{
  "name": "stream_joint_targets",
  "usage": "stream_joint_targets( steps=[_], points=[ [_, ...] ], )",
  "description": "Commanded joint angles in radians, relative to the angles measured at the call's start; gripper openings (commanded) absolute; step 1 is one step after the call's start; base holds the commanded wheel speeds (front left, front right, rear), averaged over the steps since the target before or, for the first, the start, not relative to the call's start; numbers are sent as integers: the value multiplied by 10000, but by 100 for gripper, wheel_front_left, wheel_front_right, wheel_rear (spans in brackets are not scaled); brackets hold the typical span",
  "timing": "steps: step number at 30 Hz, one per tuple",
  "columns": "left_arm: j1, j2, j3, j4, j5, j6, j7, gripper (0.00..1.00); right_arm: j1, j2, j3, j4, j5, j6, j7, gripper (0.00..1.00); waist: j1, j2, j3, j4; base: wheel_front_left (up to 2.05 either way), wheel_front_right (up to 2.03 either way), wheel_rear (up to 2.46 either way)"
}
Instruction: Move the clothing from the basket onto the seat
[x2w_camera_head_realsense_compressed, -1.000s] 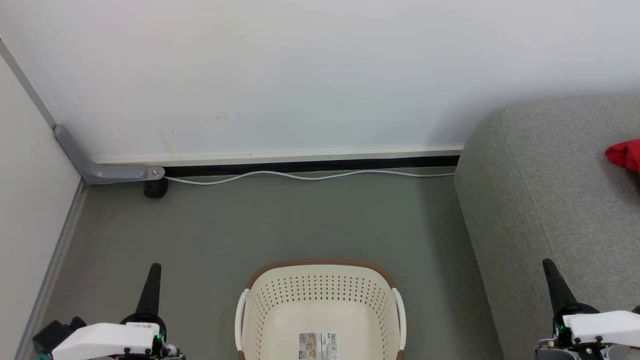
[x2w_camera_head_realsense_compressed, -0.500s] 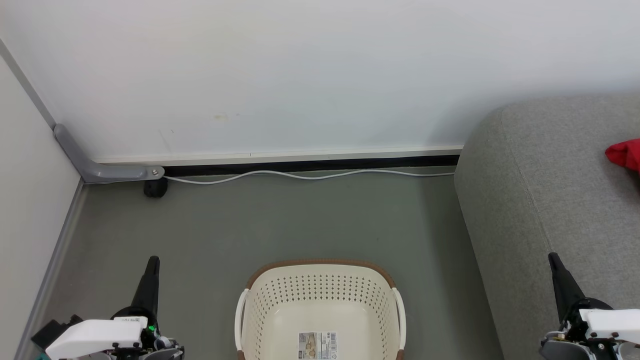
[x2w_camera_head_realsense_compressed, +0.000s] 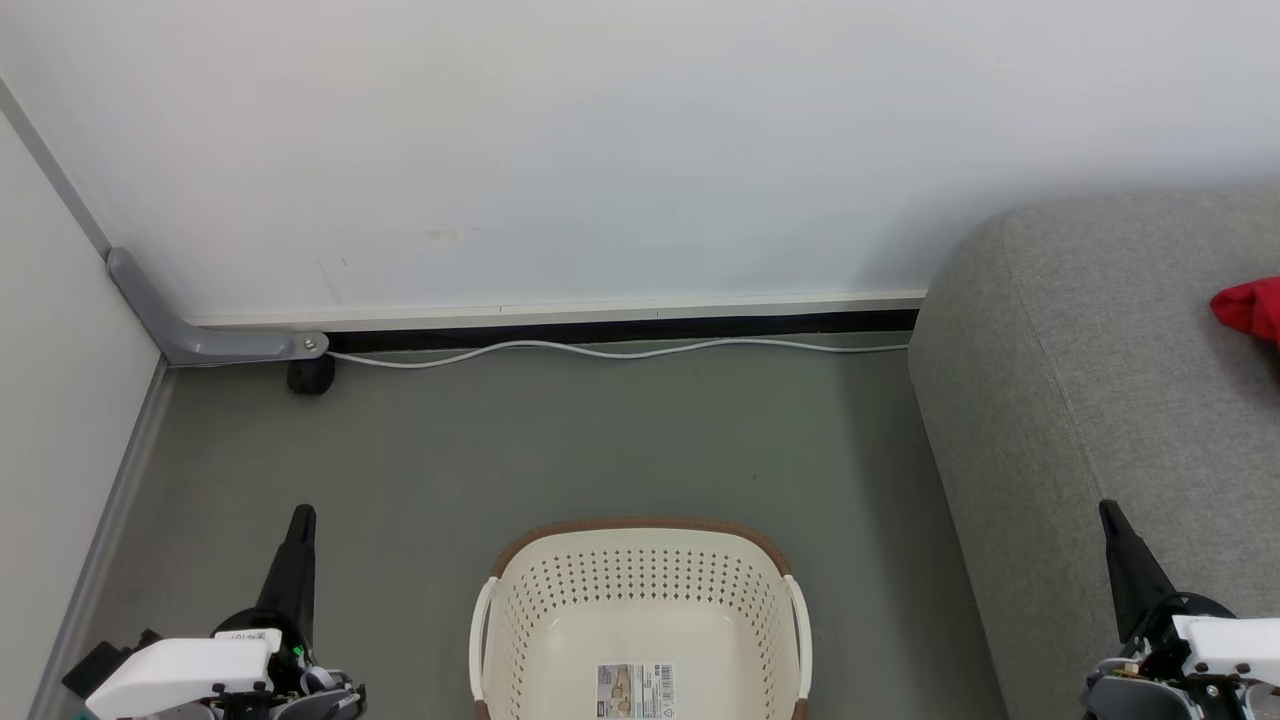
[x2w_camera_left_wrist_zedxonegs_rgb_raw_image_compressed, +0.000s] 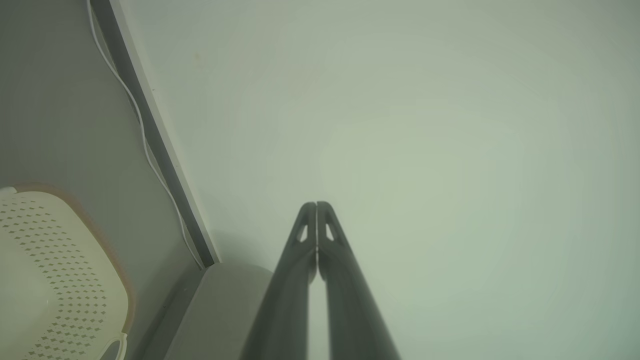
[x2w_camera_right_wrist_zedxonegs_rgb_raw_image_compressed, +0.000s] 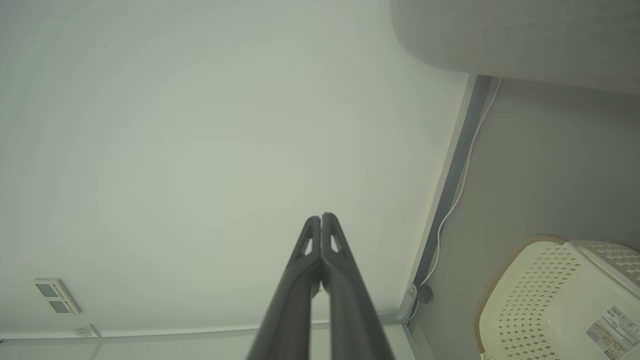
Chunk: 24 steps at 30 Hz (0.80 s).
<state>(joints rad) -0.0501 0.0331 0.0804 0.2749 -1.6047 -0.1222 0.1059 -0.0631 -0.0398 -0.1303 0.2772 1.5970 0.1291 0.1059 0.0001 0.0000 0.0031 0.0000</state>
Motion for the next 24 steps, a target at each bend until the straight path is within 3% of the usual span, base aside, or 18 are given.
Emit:
stream_joint_targets(
  steps=[1, 24],
  points=[
    [-580, 171, 334, -294, -39, -84, 73, 0, -448, -104, 162, -324, 114, 16, 75, 0, -1, 0, 0, 0, 0, 0, 0],
    [-580, 171, 334, -295, -40, -84, 73, 0, -448, -104, 163, -324, 115, 16, 74, 0, -1, 0, 0, 0, 0, 0, 0]
  ],
)
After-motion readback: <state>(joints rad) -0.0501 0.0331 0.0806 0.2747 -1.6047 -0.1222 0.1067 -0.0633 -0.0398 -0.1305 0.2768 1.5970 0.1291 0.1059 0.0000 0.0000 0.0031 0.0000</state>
